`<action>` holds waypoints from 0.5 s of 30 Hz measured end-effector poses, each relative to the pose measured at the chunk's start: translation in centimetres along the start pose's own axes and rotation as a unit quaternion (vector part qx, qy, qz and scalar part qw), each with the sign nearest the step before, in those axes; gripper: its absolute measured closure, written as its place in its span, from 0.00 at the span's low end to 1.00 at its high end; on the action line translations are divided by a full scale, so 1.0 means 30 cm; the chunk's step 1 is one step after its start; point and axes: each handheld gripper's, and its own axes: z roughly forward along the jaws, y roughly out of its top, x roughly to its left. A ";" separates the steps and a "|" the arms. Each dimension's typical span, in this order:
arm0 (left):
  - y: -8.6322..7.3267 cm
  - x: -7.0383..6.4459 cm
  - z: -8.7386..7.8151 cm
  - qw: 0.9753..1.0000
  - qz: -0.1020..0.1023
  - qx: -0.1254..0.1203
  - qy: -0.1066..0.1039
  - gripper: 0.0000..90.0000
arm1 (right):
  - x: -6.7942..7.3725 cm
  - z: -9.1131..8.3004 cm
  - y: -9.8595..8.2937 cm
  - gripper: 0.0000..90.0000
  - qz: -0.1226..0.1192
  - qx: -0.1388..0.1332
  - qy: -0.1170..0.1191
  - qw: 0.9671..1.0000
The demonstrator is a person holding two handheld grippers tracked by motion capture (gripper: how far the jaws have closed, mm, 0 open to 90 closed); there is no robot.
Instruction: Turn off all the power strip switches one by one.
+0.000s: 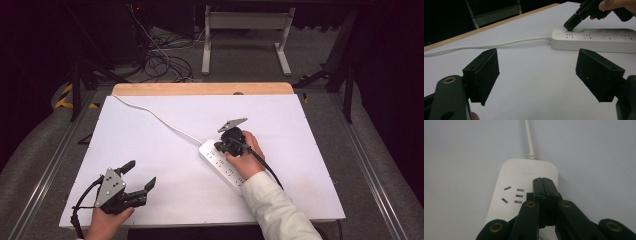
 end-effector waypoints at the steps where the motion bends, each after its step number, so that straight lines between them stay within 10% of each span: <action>1: 0.000 -0.001 0.000 1.000 -0.002 0.000 0.001 0.21 | 0.000 0.001 0.000 1.00 -0.001 0.000 0.000 1.000; 15: 0.000 -0.003 0.002 1.000 -0.001 0.001 0.000 0.21 | 0.016 0.003 0.008 1.00 -0.016 0.010 -0.014 1.000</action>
